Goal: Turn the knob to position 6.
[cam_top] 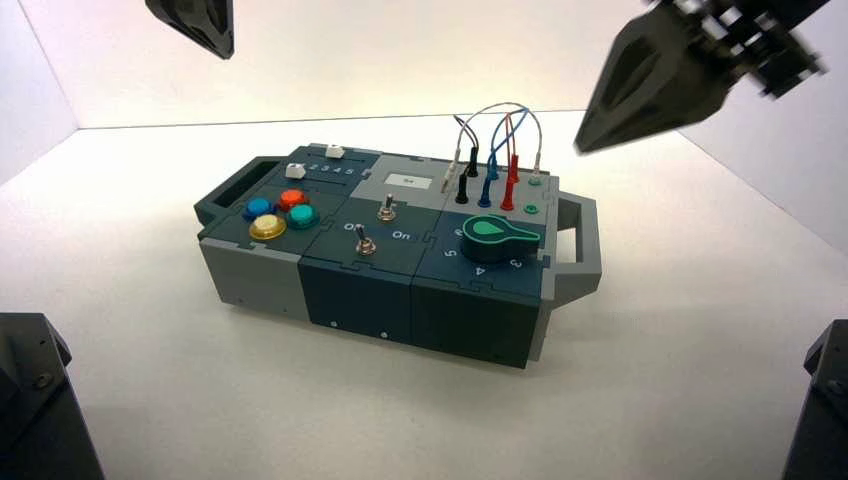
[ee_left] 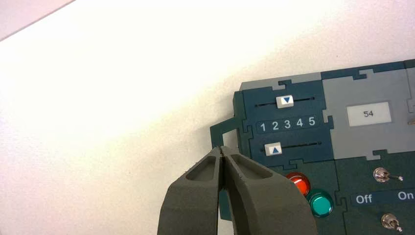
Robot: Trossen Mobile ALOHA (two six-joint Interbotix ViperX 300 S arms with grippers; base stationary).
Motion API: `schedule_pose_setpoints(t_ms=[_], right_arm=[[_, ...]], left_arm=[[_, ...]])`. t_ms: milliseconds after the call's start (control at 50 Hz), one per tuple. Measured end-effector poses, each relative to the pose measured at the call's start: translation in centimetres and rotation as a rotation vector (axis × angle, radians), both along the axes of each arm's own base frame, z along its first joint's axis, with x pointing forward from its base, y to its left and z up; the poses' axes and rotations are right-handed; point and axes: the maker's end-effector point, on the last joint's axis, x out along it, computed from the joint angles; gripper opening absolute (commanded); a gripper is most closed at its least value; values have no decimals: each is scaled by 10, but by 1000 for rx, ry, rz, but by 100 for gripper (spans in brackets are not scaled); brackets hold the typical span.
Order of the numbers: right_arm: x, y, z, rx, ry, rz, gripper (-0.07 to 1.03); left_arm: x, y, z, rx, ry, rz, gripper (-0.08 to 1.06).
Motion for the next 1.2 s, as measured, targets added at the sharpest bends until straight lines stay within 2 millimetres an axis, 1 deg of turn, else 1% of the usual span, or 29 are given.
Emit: schedule_pose_setpoints(t_ms=[140,280,580,1060,1200], right_arm=[[-1,11,-11,-14,40,20,-2],[-1,15,-19,-24,68,19,-2],[-6,12,-29,-34,93,7,-2],[-8,9,-56,-101,176,-4,-2],[-7,12,-62,-117,192,2,-2]], left_arm=[[0,0,2,0,-8,-4,-3],[0,0,4,-1,-16,-7,-3],[2,-1,6,-5,-30,-7,-3],[5,-2,6,-9,-43,-8,-3],[5,-2,7,-10,-46,-8,-3]])
